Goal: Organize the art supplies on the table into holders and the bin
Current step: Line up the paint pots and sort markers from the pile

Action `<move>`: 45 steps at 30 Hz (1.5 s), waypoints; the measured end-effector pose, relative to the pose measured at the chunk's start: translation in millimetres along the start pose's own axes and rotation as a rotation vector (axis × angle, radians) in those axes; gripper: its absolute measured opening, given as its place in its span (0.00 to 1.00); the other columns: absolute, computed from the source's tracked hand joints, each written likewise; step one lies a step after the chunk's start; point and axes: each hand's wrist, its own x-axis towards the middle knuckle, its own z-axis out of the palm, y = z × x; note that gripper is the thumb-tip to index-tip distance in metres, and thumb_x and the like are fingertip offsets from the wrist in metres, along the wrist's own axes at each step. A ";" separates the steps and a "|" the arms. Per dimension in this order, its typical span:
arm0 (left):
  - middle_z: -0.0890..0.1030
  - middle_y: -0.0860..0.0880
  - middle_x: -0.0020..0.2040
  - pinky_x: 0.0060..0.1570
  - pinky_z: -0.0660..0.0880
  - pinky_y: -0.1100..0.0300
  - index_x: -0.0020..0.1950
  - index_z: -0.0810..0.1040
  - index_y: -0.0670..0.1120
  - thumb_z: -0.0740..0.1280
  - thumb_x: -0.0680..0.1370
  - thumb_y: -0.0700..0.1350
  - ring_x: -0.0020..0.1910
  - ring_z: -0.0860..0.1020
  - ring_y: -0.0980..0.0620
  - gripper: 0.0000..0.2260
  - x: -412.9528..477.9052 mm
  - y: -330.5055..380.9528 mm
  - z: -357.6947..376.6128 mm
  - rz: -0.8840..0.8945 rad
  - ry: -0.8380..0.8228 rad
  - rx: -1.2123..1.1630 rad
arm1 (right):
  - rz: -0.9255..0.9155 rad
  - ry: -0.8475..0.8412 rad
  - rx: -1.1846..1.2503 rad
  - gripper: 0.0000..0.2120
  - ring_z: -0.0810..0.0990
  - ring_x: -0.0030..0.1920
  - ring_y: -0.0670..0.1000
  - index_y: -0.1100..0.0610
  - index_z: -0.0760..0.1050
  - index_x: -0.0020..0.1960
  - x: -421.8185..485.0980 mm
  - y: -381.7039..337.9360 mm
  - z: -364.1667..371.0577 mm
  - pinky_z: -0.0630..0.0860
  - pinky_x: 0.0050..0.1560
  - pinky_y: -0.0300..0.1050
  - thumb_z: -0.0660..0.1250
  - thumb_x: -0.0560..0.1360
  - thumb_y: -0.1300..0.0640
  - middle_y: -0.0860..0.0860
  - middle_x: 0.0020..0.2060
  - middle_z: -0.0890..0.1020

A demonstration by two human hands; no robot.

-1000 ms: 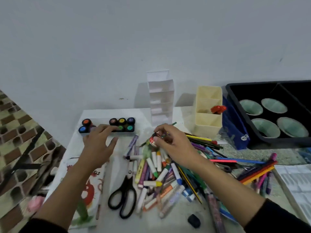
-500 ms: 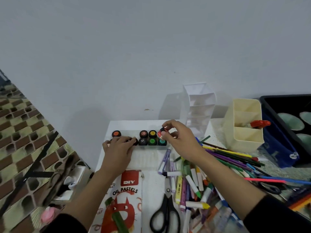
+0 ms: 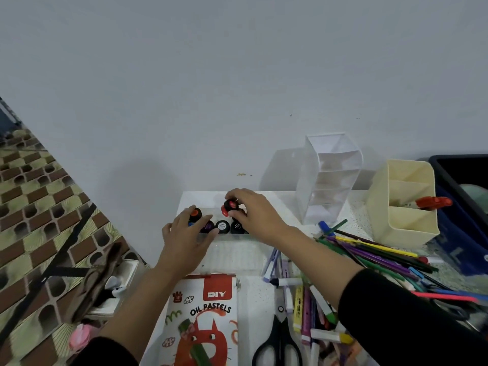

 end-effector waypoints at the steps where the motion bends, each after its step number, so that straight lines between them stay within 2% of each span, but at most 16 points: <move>1: 0.63 0.48 0.78 0.73 0.52 0.44 0.72 0.74 0.57 0.59 0.79 0.64 0.77 0.59 0.48 0.24 0.4 -0.8 0.9 0.010 -0.001 -0.001 | -0.008 -0.010 -0.026 0.13 0.78 0.53 0.53 0.55 0.74 0.62 0.8 0.6 3.3 0.75 0.54 0.50 0.68 0.78 0.60 0.51 0.55 0.80; 4: 0.66 0.46 0.77 0.72 0.55 0.43 0.71 0.75 0.57 0.53 0.77 0.72 0.75 0.62 0.46 0.30 1.4 -2.3 3.2 0.035 0.005 0.029 | -0.050 -0.016 -0.091 0.10 0.77 0.49 0.53 0.54 0.75 0.58 2.7 5.2 11.1 0.76 0.51 0.51 0.66 0.77 0.63 0.50 0.50 0.80; 6: 0.67 0.46 0.76 0.70 0.56 0.42 0.70 0.76 0.58 0.49 0.75 0.71 0.74 0.65 0.45 0.32 2.8 -2.0 4.6 0.045 0.013 0.040 | -0.073 -0.024 -0.131 0.10 0.77 0.48 0.52 0.55 0.77 0.55 5.1 8.0 13.2 0.76 0.50 0.50 0.66 0.76 0.65 0.49 0.49 0.81; 11: 0.68 0.48 0.75 0.69 0.56 0.42 0.68 0.77 0.60 0.58 0.78 0.69 0.73 0.66 0.46 0.24 9.1 3.4 4.0 0.040 -0.013 0.041 | -0.107 -0.148 -0.329 0.10 0.79 0.49 0.56 0.57 0.81 0.50 13.4 9.6 13.1 0.76 0.49 0.54 0.64 0.74 0.67 0.51 0.48 0.82; 16: 0.67 0.49 0.76 0.70 0.53 0.43 0.69 0.76 0.58 0.61 0.79 0.63 0.75 0.63 0.47 0.21 11.1 7.5 3.9 0.036 -0.025 0.050 | -0.116 -0.191 -0.490 0.10 0.77 0.53 0.55 0.53 0.81 0.51 11.0 11.6 14.4 0.72 0.47 0.51 0.62 0.77 0.62 0.46 0.48 0.81; 17: 0.66 0.48 0.76 0.70 0.53 0.43 0.69 0.76 0.58 0.61 0.79 0.63 0.75 0.62 0.47 0.21 10.5 7.7 4.0 0.036 -0.027 0.057 | -0.110 -0.213 -0.497 0.10 0.76 0.56 0.55 0.52 0.80 0.53 10.5 10.3 12.6 0.70 0.47 0.50 0.61 0.78 0.61 0.46 0.50 0.81; 19: 0.67 0.48 0.77 0.70 0.55 0.42 0.69 0.76 0.57 0.61 0.79 0.64 0.76 0.61 0.46 0.22 9.0 8.1 4.2 0.039 -0.020 0.079 | -0.089 -0.287 -0.544 0.13 0.72 0.65 0.56 0.51 0.77 0.62 9.4 8.4 8.7 0.69 0.55 0.53 0.59 0.81 0.60 0.47 0.61 0.79; 22: 0.68 0.47 0.76 0.66 0.61 0.41 0.69 0.76 0.56 0.55 0.79 0.69 0.74 0.63 0.44 0.27 6.5 9.8 6.0 0.050 -0.014 0.143 | -0.090 -0.350 -0.641 0.21 0.66 0.73 0.56 0.53 0.68 0.72 1.8 7.2 6.5 0.67 0.64 0.58 0.57 0.80 0.62 0.50 0.76 0.65; 26: 0.67 0.45 0.77 0.65 0.62 0.40 0.73 0.72 0.55 0.43 0.76 0.68 0.73 0.63 0.42 0.34 2.6 13.9 5.5 0.055 -0.035 0.173 | -0.071 -0.339 -0.694 0.28 0.56 0.79 0.55 0.59 0.57 0.79 -8.9 2.5 13.8 0.59 0.74 0.59 0.57 0.80 0.63 0.54 0.81 0.55; 30: 0.67 0.45 0.76 0.67 0.61 0.40 0.74 0.71 0.53 0.45 0.78 0.66 0.75 0.62 0.43 0.32 -5.5 17.2 1.9 0.067 -0.030 0.144 | -0.097 -0.287 -0.723 0.28 0.60 0.77 0.57 0.62 0.56 0.79 -10.9 0.4 20.6 0.61 0.73 0.54 0.58 0.81 0.64 0.57 0.80 0.57; 34: 0.74 0.48 0.69 0.66 0.61 0.46 0.69 0.76 0.52 0.55 0.80 0.61 0.70 0.68 0.46 0.23 -15.6 25.6 -1.0 0.102 0.042 0.022 | -0.108 -0.227 -0.662 0.23 0.69 0.68 0.58 0.62 0.66 0.74 -5.1 2.1 17.8 0.63 0.67 0.47 0.60 0.79 0.67 0.56 0.76 0.67; 36: 0.78 0.52 0.61 0.62 0.61 0.53 0.63 0.79 0.53 0.63 0.81 0.53 0.63 0.73 0.50 0.13 -21.5 33.5 -3.3 0.140 0.112 -0.043 | -0.118 -0.201 -0.654 0.15 0.73 0.59 0.57 0.61 0.73 0.63 -1.9 1.0 17.6 0.62 0.51 0.42 0.60 0.78 0.68 0.55 0.64 0.76; 37: 0.78 0.55 0.56 0.60 0.62 0.55 0.60 0.79 0.53 0.65 0.81 0.50 0.58 0.74 0.53 0.09 -24.4 38.6 -4.8 0.155 0.131 -0.079 | -0.109 -0.197 -0.657 0.11 0.74 0.55 0.56 0.59 0.74 0.57 -0.5 0.2 17.7 0.61 0.47 0.42 0.61 0.77 0.68 0.54 0.57 0.78; 39: 0.79 0.58 0.47 0.57 0.68 0.55 0.52 0.80 0.53 0.67 0.80 0.48 0.49 0.75 0.57 0.03 -30.4 50.2 -8.9 0.174 0.103 -0.142 | -0.072 -0.195 -0.597 0.07 0.74 0.52 0.57 0.59 0.74 0.50 0.7 2.0 17.8 0.65 0.42 0.46 0.61 0.77 0.67 0.53 0.49 0.77; 42: 0.79 0.60 0.43 0.49 0.73 0.56 0.48 0.82 0.53 0.67 0.79 0.49 0.44 0.75 0.59 0.04 -39.8 64.8 -9.3 0.287 0.002 -0.212 | -0.034 -0.116 -0.411 0.09 0.75 0.52 0.57 0.61 0.79 0.50 -8.7 4.1 5.8 0.76 0.49 0.55 0.59 0.79 0.63 0.56 0.51 0.80; 45: 0.77 0.61 0.51 0.53 0.68 0.56 0.54 0.82 0.57 0.65 0.80 0.55 0.52 0.73 0.60 0.07 -52.5 79.7 -1.9 0.415 -0.150 -0.165 | -0.030 0.096 -0.230 0.09 0.75 0.45 0.51 0.60 0.81 0.46 -48.9 -2.7 -28.9 0.74 0.50 0.48 0.63 0.80 0.60 0.50 0.44 0.83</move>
